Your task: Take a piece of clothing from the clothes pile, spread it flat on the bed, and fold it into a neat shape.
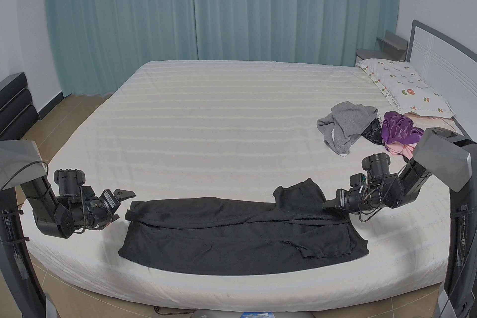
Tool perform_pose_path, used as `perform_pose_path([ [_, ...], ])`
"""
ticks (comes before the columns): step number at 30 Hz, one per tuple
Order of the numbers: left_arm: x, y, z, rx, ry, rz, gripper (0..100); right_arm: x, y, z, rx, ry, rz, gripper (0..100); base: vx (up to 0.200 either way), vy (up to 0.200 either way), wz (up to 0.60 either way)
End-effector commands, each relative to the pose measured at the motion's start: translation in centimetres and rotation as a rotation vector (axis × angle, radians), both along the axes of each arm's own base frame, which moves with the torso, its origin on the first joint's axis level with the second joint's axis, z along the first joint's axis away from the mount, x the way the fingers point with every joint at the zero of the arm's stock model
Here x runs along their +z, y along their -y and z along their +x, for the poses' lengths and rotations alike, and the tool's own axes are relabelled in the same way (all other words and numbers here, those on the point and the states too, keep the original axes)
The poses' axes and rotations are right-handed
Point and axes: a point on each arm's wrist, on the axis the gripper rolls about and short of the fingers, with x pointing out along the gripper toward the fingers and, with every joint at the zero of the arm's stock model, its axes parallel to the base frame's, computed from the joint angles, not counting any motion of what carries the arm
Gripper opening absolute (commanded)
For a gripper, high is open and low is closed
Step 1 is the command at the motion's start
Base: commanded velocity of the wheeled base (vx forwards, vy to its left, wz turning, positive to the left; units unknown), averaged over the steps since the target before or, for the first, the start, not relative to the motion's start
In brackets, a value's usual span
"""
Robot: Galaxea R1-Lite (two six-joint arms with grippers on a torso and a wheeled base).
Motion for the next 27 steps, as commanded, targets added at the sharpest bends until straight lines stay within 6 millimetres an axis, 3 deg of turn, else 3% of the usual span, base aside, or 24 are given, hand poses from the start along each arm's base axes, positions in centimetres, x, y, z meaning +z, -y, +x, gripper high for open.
perform_pose_path([
  [1, -0.3, 0.0, -0.3, -0.001, -0.005, 0.001, 100, 0.5, 0.4, -0.2, 0.005, 0.013, -0.014, 0, 0.0, 0.0, 0.0],
  [14, -0.5, 0.5, -1.0, -0.007, -0.016, 0.006, 100, 3.9, 2.6, -4.0, 0.03, 0.009, 0.079, 0, 0.0, 0.0, 0.0],
  [27, -0.6, 1.7, -0.6, 0.004, -0.023, 0.046, 100, 4.0, 3.7, -7.1, 0.051, -0.038, 0.098, 0, 0.0, 0.0, 0.0],
])
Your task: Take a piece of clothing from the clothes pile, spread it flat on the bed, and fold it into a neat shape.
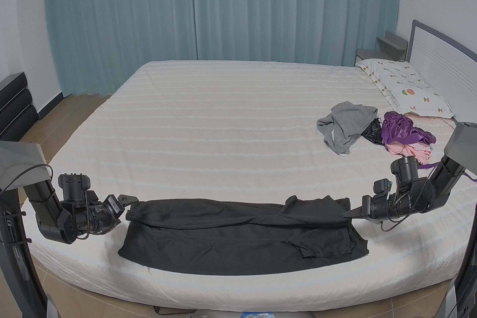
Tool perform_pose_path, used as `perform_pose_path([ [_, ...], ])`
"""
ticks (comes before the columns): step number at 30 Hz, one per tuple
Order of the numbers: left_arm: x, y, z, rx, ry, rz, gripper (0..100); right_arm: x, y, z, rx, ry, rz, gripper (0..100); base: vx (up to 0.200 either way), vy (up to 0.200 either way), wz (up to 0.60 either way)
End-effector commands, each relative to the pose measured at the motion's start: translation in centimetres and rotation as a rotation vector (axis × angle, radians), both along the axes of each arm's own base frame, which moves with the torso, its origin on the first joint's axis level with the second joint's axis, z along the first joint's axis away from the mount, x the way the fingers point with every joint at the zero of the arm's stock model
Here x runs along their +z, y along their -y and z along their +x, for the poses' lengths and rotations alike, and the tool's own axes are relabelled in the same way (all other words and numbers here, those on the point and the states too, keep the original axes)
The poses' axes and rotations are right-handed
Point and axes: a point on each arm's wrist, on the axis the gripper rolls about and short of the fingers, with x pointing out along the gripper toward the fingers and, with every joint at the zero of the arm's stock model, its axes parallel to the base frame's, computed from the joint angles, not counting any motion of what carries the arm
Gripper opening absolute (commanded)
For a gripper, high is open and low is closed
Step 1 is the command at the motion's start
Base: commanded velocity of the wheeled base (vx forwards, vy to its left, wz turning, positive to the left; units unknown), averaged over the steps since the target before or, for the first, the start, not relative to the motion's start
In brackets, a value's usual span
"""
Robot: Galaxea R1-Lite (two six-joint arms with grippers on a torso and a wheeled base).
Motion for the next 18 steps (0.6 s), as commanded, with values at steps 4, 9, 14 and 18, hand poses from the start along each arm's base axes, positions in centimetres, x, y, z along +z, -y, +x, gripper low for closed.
perform_pose_path([
  [4, -0.5, 1.6, 0.6, -0.012, -0.006, 0.034, 100, -0.1, 0.4, -1.0, 0.004, -0.013, -0.01, 0, 0.0, 0.0, 0.0],
  [9, -1.3, 2.2, 1.4, 0.017, -0.014, 0.08, 100, -0.5, 0.4, -1.0, 0.003, -0.021, -0.011, 0, 0.0, 0.0, 0.0],
  [14, -1.4, 2.4, 1.5, 0.015, -0.015, 0.084, 0, -0.5, 0.4, -0.9, 0.002, -0.02, -0.014, 0, 0.0, 0.0, 0.0],
  [18, -1.3, 2.3, 1.5, 0.022, -0.014, 0.084, 0, -0.4, 0.4, -0.8, -0.002, -0.017, -0.017, 0, 0.0, 0.0, 0.0],
])
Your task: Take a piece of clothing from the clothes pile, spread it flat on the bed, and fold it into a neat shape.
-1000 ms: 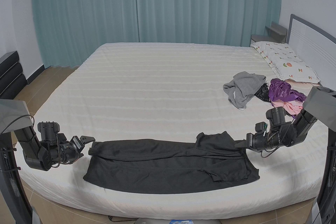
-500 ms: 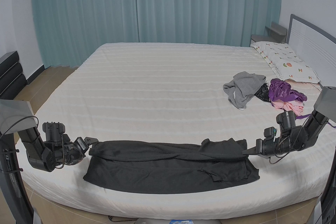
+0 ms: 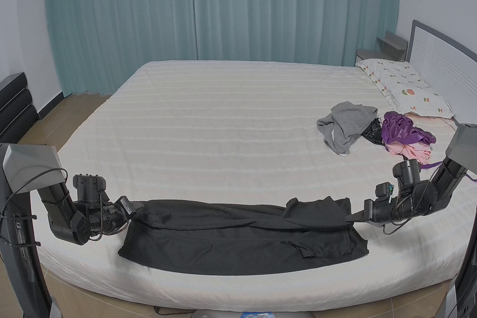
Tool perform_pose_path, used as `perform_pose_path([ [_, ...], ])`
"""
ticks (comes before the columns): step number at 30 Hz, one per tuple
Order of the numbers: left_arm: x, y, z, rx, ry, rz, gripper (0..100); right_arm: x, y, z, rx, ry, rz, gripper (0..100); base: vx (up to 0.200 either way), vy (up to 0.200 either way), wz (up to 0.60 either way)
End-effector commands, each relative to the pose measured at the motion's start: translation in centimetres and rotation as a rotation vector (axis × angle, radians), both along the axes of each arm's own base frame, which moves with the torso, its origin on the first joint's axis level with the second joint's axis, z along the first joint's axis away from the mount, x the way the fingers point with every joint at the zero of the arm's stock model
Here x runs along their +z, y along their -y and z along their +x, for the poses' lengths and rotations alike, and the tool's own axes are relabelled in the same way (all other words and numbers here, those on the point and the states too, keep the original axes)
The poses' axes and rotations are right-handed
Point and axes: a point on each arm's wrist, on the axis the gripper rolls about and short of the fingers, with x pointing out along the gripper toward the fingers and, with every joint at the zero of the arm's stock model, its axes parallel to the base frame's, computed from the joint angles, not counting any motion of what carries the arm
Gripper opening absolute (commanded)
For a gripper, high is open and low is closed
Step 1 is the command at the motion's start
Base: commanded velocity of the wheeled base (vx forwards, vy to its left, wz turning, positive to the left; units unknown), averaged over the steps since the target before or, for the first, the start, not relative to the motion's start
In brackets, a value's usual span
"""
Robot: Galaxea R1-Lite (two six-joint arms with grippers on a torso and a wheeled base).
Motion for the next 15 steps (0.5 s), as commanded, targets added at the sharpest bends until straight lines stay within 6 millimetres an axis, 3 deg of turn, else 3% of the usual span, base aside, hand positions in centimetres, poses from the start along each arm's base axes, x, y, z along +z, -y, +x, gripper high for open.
perform_pose_path([
  [1, -0.1, -0.2, 0.1, 0.009, -0.002, 0.0, 0, -0.2, 0.0, 0.1, -0.003, -0.003, -0.001, 0, 0.0, 0.0, 0.0],
  [5, 0.0, -0.3, 0.0, 0.013, 0.001, 0.001, 0, -0.1, 0.0, 0.1, -0.006, -0.002, -0.001, 0, 0.0, 0.0, 0.0],
  [15, 3.3, -0.9, -0.6, 0.077, 0.074, -0.033, 0, -1.2, -0.2, 0.4, -0.061, -0.004, -0.081, 0, 0.0, 0.0, 0.0],
])
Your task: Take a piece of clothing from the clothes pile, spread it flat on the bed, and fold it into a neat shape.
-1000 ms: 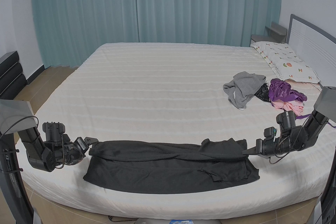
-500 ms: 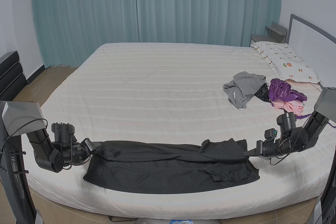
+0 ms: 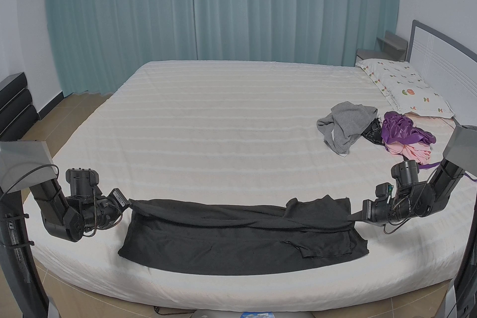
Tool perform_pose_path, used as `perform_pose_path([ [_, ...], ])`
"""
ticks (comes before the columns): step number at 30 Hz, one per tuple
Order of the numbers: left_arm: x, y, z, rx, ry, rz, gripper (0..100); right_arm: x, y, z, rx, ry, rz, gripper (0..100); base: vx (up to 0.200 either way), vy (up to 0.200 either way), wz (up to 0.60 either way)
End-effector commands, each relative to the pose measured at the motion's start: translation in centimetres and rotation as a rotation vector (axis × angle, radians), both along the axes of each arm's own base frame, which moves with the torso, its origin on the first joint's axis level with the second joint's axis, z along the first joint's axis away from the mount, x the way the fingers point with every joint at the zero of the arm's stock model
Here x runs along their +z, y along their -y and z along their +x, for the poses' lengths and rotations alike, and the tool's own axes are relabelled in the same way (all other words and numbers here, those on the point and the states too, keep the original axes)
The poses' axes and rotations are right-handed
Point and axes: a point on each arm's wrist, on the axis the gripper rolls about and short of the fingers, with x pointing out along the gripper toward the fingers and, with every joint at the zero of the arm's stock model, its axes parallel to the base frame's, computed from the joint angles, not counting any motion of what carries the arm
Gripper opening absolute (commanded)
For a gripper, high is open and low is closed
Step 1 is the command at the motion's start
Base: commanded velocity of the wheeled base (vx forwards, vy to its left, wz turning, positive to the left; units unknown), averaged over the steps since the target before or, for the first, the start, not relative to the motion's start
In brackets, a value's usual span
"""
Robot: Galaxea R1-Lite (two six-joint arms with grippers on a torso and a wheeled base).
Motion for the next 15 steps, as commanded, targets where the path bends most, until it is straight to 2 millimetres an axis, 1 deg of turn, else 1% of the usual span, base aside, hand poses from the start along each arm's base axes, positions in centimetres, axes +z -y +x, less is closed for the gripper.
perform_pose_path([
  [1, 1.6, -0.4, -0.5, 0.013, 0.04, 0.001, 0, -0.7, -0.2, 0.0, -0.006, -0.017, -0.006, 0, 0.0, 0.0, 0.0],
  [9, 1.3, -0.6, -0.7, 0.02, 0.023, -0.001, 0, -0.8, -0.5, -0.1, -0.051, -0.041, -0.02, 0, 0.0, 0.0, 0.0],
  [10, 1.2, -0.6, -0.8, 0.02, 0.017, -0.002, 0, -0.5, -0.6, -0.1, -0.058, -0.04, -0.012, 100, 0.0, 0.0, 0.0],
  [11, 1.2, -0.5, -0.9, 0.018, 0.016, -0.002, 0, -0.5, -0.6, -0.1, -0.061, -0.042, -0.01, 100, 0.0, 0.0, 0.0],
  [13, 1.2, -0.5, -0.9, 0.018, 0.014, -0.002, 0, 0.2, -0.9, -0.2, -0.094, -0.051, 0.018, 100, 0.0, 0.0, 0.0],
  [15, 1.1, -0.5, -0.9, 0.018, 0.013, -0.002, 0, 1.1, -1.7, -0.7, -0.128, -0.064, 0.042, 100, 0.0, 0.0, 0.0],
])
